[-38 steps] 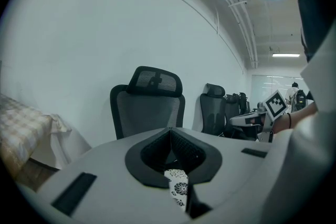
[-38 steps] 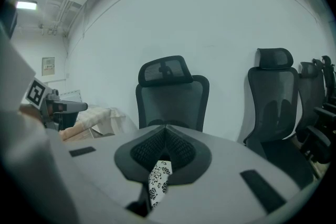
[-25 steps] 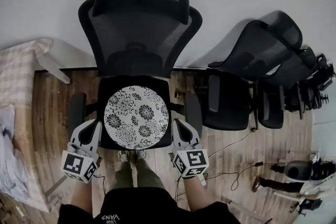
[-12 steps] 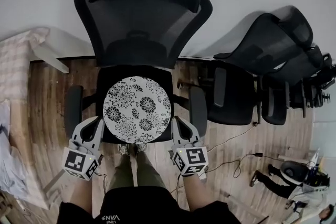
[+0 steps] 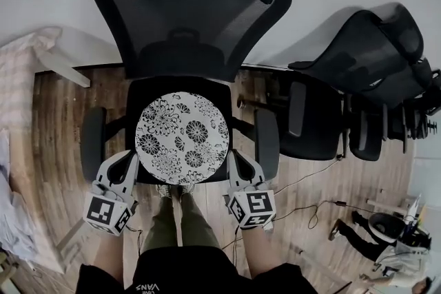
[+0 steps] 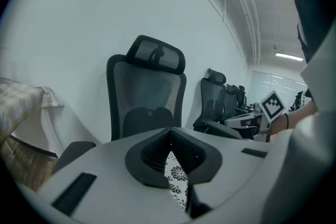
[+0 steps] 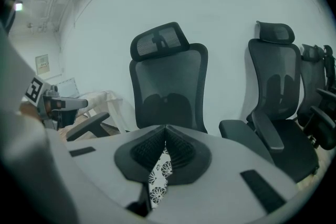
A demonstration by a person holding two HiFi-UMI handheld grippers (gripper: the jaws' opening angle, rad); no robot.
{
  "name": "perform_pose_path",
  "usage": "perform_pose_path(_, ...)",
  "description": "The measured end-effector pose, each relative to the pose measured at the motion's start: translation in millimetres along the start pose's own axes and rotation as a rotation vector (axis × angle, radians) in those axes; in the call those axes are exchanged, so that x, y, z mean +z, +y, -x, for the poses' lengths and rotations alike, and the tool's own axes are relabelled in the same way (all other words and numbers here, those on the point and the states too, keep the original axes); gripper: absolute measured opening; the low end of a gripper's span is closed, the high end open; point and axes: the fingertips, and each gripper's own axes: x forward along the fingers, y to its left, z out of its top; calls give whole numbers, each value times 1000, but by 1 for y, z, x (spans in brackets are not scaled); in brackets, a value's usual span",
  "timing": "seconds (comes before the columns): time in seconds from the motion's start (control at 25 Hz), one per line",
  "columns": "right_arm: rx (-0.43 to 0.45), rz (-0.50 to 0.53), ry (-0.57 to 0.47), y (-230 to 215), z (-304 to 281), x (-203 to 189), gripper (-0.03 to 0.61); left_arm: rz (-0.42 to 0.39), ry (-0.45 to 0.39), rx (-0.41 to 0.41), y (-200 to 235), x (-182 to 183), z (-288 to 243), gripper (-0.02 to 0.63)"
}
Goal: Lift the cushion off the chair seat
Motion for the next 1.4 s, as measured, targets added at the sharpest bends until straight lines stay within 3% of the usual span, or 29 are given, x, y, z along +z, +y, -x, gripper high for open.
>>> perform_pose_path(0.84, -2, -45, 48, -13, -29, -46, 17, 16, 57, 1, 7, -45, -28, 14)
perform_pose_path(1.4, -4, -67, 108, -21, -51, -98, 17, 28, 98, 3, 11, -96, -46, 12)
